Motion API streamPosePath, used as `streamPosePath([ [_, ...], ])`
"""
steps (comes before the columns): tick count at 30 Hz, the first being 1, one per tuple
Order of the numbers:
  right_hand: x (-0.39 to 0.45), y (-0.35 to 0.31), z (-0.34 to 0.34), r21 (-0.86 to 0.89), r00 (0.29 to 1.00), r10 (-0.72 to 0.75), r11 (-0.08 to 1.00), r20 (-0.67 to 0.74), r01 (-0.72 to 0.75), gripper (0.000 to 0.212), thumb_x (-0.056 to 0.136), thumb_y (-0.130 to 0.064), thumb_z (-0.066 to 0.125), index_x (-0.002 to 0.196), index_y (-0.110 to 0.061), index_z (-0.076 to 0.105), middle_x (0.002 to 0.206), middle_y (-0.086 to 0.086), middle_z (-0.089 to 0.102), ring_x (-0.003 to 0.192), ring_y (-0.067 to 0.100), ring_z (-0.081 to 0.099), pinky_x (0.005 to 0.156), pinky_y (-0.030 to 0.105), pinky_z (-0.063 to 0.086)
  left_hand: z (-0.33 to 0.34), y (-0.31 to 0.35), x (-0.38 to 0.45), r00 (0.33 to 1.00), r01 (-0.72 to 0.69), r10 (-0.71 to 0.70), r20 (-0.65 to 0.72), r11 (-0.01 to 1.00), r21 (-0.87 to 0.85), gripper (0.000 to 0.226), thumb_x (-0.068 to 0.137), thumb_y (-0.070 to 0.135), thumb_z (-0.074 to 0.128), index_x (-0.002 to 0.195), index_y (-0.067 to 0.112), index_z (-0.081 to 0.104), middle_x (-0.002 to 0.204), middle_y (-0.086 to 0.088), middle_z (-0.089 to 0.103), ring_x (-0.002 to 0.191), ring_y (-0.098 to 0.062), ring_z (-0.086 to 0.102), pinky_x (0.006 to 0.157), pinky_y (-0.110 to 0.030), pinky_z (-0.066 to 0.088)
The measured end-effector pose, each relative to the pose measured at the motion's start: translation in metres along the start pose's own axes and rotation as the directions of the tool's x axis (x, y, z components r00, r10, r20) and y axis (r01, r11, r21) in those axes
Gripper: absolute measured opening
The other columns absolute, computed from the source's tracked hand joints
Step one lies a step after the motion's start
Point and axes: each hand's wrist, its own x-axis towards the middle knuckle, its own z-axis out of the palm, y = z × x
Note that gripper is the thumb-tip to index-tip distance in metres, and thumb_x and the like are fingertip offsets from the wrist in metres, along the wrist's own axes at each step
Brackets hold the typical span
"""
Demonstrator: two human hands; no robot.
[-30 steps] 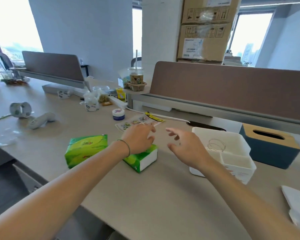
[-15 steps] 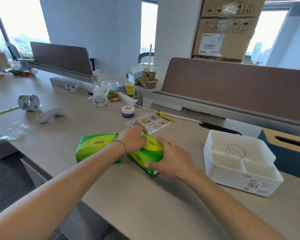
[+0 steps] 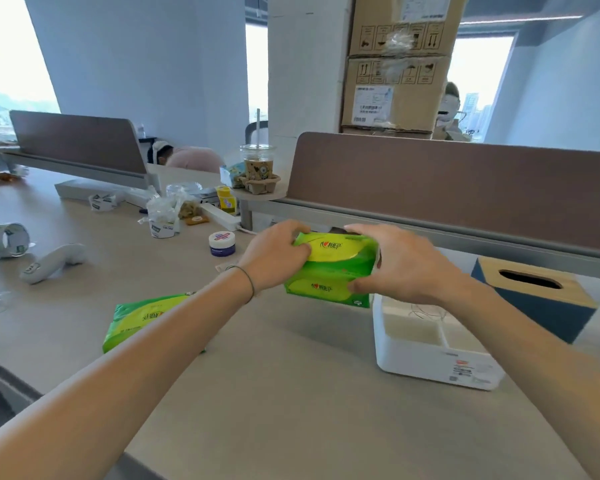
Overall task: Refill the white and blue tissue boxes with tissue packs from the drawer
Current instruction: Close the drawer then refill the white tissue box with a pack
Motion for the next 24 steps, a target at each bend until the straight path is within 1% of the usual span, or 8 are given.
streamPosePath([
  [3, -0.009, 0.04, -0.035, -0.018, 1.0, 0.011, 1.0, 0.02, -0.011, 0.081, 0.07, -0.044, 0.085, 0.142, -0.038, 0.049, 0.128, -0.011, 0.056, 0.102, 0.008, 0.05, 0.083, 0.029, 0.039, 0.018, 0.036, 0.015, 0.999, -0.044, 0.046, 0.013, 0.994, -0.099, 0.038, 0.095, 0.028, 0.056, 0.133, 0.026, 0.06, 0.113, -0.004, 0.07, 0.099, -0.022, 0.067, 0.086, -0.037, 0.056],
  [5, -0.016, 0.068, -0.051, 0.01, 0.998, 0.041, 0.999, 0.039, -0.041, 0.079, 0.071, -0.04, 0.086, 0.14, -0.038, 0.05, 0.126, -0.01, 0.057, 0.102, 0.01, 0.054, 0.085, 0.033, 0.045, 0.033, 0.058, 0.022, 0.996, -0.085, 0.089, 0.028, 0.991, -0.108, 0.036, 0.095, 0.027, 0.055, 0.132, 0.026, 0.059, 0.102, -0.002, 0.07, 0.089, -0.021, 0.067, 0.077, -0.033, 0.054],
  [7, -0.024, 0.095, -0.059, 0.053, 0.996, 0.073, 0.996, 0.059, -0.076, 0.078, 0.071, -0.036, 0.087, 0.14, -0.039, 0.051, 0.128, -0.011, 0.057, 0.106, 0.012, 0.056, 0.091, 0.038, 0.05, 0.05, 0.078, 0.028, 0.991, -0.121, 0.126, 0.043, 0.987, -0.105, 0.036, 0.096, 0.027, 0.055, 0.131, 0.026, 0.059, 0.098, -0.001, 0.07, 0.088, -0.022, 0.067, 0.077, -0.033, 0.053],
  [10, -0.033, 0.131, -0.06, 0.123, 0.99, 0.113, 0.985, 0.087, -0.123, 0.077, 0.07, -0.029, 0.088, 0.137, -0.041, 0.054, 0.129, -0.014, 0.056, 0.109, 0.009, 0.057, 0.091, 0.036, 0.052, 0.076, 0.097, 0.034, 0.986, -0.13, 0.14, 0.089, 0.985, -0.112, 0.037, 0.095, 0.028, 0.055, 0.132, 0.026, 0.059, 0.106, -0.001, 0.071, 0.098, -0.022, 0.066, 0.088, -0.038, 0.054],
  [15, -0.039, 0.17, -0.048, 0.199, 0.982, 0.139, 0.966, 0.126, -0.163, 0.074, 0.07, -0.02, 0.088, 0.134, -0.042, 0.056, 0.126, -0.02, 0.056, 0.102, 0.004, 0.06, 0.079, 0.021, 0.052, 0.104, 0.11, 0.037, 0.98, -0.156, 0.161, 0.116, 0.986, -0.055, 0.037, 0.098, 0.029, 0.054, 0.134, 0.023, 0.059, 0.114, -0.005, 0.07, 0.106, -0.024, 0.064, 0.096, -0.039, 0.051],
  [19, -0.036, 0.186, -0.031, 0.209, 0.976, 0.152, 0.961, 0.154, -0.182, 0.078, 0.066, -0.023, 0.088, 0.134, -0.044, 0.056, 0.127, -0.019, 0.053, 0.108, 0.009, 0.058, 0.087, 0.03, 0.055, 0.117, 0.109, 0.042, 0.978, -0.14, 0.14, 0.153, 0.99, -0.008, 0.039, 0.102, 0.035, 0.048, 0.137, 0.021, 0.058, 0.126, -0.007, 0.068, 0.114, -0.027, 0.062, 0.099, -0.037, 0.048],
  [21, -0.035, 0.19, -0.024, 0.209, 0.975, 0.146, 0.961, 0.167, -0.18, 0.077, 0.069, -0.022, 0.087, 0.135, -0.044, 0.055, 0.126, -0.018, 0.053, 0.104, 0.007, 0.057, 0.081, 0.026, 0.054, 0.121, 0.109, 0.044, 0.977, -0.136, 0.129, 0.171, 0.99, 0.03, 0.037, 0.102, 0.035, 0.046, 0.133, 0.021, 0.061, 0.123, -0.007, 0.068, 0.108, -0.025, 0.062, 0.092, -0.034, 0.049],
  [24, -0.037, 0.193, -0.013, 0.19, 0.972, 0.142, 0.966, 0.186, -0.177, 0.077, 0.072, -0.023, 0.086, 0.137, -0.044, 0.052, 0.12, -0.019, 0.053, 0.097, 0.005, 0.057, 0.071, 0.019, 0.048, 0.127, 0.106, 0.045, 0.973, -0.133, 0.111, 0.202, 0.986, 0.103, 0.032, 0.102, 0.037, 0.045, 0.123, 0.023, 0.065, 0.088, 0.002, 0.066, 0.076, -0.016, 0.061, 0.065, -0.029, 0.045],
])
